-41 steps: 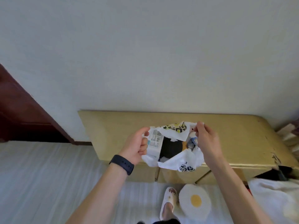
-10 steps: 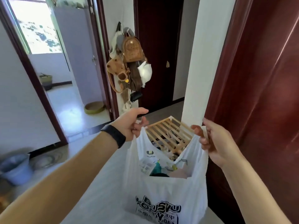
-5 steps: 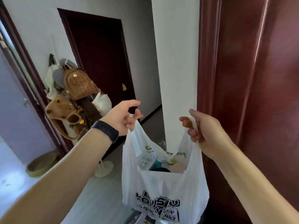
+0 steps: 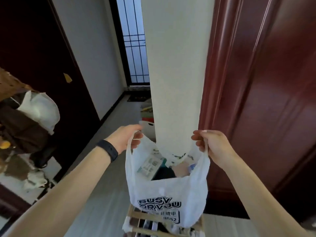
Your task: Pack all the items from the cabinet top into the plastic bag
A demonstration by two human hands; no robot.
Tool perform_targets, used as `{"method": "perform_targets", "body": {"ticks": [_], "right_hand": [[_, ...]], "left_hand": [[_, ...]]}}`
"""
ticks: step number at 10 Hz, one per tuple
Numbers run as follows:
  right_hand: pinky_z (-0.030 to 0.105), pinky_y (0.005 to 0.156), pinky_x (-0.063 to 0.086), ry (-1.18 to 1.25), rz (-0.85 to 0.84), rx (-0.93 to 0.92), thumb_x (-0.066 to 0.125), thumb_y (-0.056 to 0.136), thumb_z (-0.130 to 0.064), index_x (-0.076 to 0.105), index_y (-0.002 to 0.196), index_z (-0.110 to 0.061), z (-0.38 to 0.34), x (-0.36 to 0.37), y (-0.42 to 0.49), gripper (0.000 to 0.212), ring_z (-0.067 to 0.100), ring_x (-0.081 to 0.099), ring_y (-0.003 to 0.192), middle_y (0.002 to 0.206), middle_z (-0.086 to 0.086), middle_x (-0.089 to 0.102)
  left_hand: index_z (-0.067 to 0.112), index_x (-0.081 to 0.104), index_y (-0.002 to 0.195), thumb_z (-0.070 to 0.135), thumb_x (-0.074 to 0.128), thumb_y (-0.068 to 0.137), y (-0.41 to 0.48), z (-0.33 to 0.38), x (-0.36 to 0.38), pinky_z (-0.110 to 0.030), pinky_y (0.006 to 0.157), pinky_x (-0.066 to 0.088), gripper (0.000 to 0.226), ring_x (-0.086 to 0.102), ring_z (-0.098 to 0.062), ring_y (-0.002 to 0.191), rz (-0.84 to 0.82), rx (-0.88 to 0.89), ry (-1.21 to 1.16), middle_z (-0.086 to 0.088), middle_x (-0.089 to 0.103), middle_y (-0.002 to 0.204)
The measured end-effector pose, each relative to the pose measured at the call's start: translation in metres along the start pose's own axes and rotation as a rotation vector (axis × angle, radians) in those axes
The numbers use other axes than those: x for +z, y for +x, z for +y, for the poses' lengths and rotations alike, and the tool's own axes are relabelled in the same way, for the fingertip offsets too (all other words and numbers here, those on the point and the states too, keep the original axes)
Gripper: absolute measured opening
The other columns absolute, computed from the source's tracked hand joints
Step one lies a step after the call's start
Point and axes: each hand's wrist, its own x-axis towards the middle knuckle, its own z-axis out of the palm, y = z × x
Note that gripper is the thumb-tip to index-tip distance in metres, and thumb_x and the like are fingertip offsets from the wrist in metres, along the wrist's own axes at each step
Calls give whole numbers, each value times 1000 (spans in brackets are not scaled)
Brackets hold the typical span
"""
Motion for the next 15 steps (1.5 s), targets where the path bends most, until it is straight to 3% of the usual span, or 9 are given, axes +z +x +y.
{"method": "perform_targets", "body": {"ticks": [2,3,6,7,8,9,11,13,15], "right_hand": [[26,61,46,-149,186,-132,61,96,-21,69,95,-6,56,-28,12,18,11,61,60,81,8,71],[26,73,48,-357,215,-200,64,90,-45,61,106,-21,100,-36,-5,29,5,65,90,100,-9,69],[38,113,26,-642,490,-191,84,69,-46,18,150,-17,223,-35,-41,108,18,10,149,160,-10,2],[39,104,43,-602,344,-189,70,78,-61,38,141,-26,212,-34,-10,79,23,46,133,145,1,46],[30,95,42,-944,104,-298,53,98,-29,44,143,-21,198,-17,36,47,27,50,128,136,4,56],[39,119,20,-1335,-43,-340,50,96,-19,14,157,-17,203,8,79,70,25,8,150,166,2,1],[49,121,11,-1545,-458,-14,47,97,-34,-2,157,-7,237,23,96,82,27,-7,152,165,5,-8],[27,96,40,-1361,-535,70,62,85,-40,48,137,-19,172,-3,90,58,23,48,130,135,-6,52],[25,118,21,-1328,-408,-220,53,96,-41,44,146,-34,109,-26,68,51,9,26,147,160,-10,29]], "left_hand": [[35,58,111,45,72,83,18,-81,-18,-36,89,50,33,62,-9,100,44,321,342,11,65,107],[44,36,134,65,74,63,27,-138,-13,-36,104,37,83,37,-7,129,45,404,513,21,39,134],[25,14,152,64,57,81,45,-244,19,-46,103,43,92,20,-33,148,300,721,679,-8,-5,163],[25,-3,156,67,51,83,57,-245,22,-48,115,19,100,4,-28,151,225,634,877,-9,-7,164],[33,-11,154,55,38,91,74,-238,39,-65,116,3,83,-8,-19,151,94,489,1135,7,1,165],[42,-5,153,49,23,97,84,-228,58,-76,106,-8,63,-12,-18,151,40,410,1398,17,-1,163],[50,9,150,49,25,98,77,-227,73,-72,105,-18,54,-18,-32,148,-104,431,1523,5,-10,164],[38,50,131,47,37,89,72,-191,58,-60,112,15,45,26,-25,142,-161,450,1463,4,41,145],[32,64,116,30,40,93,76,-118,52,-32,86,47,33,56,-18,110,-12,645,1352,9,65,116]]}}
